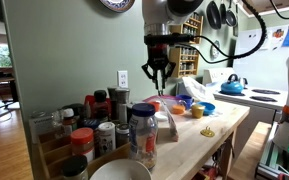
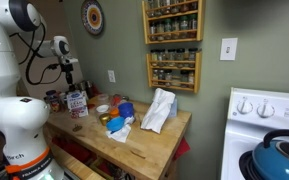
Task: Put the clip on the white packet
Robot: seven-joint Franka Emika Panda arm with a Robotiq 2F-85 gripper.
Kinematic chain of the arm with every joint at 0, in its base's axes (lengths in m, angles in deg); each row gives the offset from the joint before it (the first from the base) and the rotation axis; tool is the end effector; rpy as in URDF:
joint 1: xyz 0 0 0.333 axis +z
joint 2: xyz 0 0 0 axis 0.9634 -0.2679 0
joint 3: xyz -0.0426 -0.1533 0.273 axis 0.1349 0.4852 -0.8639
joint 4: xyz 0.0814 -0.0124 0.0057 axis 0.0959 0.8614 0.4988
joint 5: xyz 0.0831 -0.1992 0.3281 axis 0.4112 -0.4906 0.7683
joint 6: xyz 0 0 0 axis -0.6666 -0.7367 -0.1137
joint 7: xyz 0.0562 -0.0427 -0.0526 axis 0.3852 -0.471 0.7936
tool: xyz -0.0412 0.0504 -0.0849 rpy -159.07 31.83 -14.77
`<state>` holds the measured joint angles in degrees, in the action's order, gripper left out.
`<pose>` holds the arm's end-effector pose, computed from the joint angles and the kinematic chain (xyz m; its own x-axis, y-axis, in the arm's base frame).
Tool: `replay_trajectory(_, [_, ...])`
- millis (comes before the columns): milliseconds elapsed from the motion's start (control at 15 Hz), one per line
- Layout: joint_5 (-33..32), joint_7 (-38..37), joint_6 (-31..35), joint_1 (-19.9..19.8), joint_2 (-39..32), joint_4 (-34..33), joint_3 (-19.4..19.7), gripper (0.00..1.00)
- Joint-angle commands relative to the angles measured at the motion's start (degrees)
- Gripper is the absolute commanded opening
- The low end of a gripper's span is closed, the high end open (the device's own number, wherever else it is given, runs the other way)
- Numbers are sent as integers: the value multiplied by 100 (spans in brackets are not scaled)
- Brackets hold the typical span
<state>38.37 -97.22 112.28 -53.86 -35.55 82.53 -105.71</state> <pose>0.4071 0.3878 0.4087 0.8418 -0.5396 -0.0158 -0.5366 -0.8396 0.0843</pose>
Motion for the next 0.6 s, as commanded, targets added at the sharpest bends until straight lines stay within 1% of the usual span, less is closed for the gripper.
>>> replay_trajectory(0, [-308, -407, -383, 267, -285, -306, 89, 6])
replay_trajectory(267, [-509, -684, -556, 415, -459, -534, 138, 6])
replay_trajectory(533, [-857, -929, -771, 532, -634, -736, 231, 6])
